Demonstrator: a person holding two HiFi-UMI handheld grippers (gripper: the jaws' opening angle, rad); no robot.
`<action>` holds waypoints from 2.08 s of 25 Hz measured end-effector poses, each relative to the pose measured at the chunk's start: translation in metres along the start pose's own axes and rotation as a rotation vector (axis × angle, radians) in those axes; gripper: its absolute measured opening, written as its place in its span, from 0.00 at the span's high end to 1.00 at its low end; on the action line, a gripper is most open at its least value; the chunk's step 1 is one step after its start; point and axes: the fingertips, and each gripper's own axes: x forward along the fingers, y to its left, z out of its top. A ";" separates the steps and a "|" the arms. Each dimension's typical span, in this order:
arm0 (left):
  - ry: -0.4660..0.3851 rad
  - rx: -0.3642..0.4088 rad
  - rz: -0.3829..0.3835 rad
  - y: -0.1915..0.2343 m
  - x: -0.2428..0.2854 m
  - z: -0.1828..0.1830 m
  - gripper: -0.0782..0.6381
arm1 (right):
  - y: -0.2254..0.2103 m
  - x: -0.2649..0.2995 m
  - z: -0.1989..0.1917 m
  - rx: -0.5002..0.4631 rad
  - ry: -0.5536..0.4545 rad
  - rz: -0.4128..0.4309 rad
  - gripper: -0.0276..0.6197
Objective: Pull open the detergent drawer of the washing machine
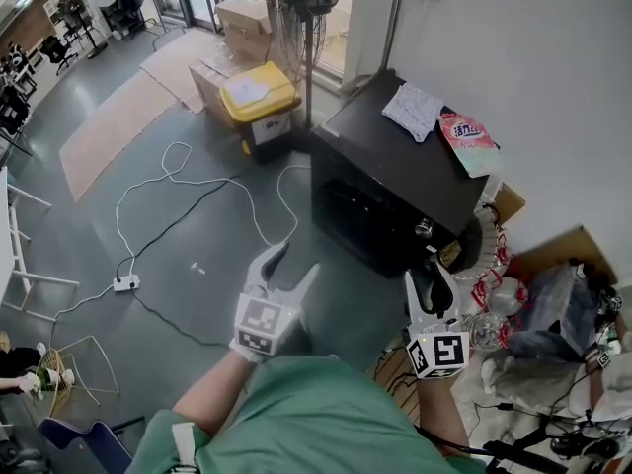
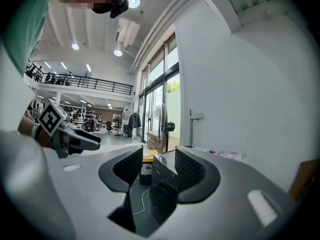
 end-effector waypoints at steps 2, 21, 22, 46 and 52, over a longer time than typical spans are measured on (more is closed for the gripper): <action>-0.009 0.002 -0.017 0.018 0.019 0.007 0.54 | -0.006 0.021 0.005 -0.002 0.011 -0.022 0.66; 0.016 -0.136 -0.048 0.166 0.107 -0.016 0.54 | 0.011 0.184 0.002 -0.072 0.127 0.006 0.66; 0.020 -0.141 -0.047 0.168 0.112 -0.017 0.54 | 0.009 0.192 0.002 -0.070 0.129 0.014 0.66; 0.127 -0.068 0.019 0.174 0.284 -0.009 0.54 | -0.137 0.367 -0.006 0.031 0.093 0.304 0.66; 0.177 -0.154 -0.152 0.169 0.312 -0.038 0.54 | -0.138 0.375 -0.016 0.033 0.121 0.320 0.66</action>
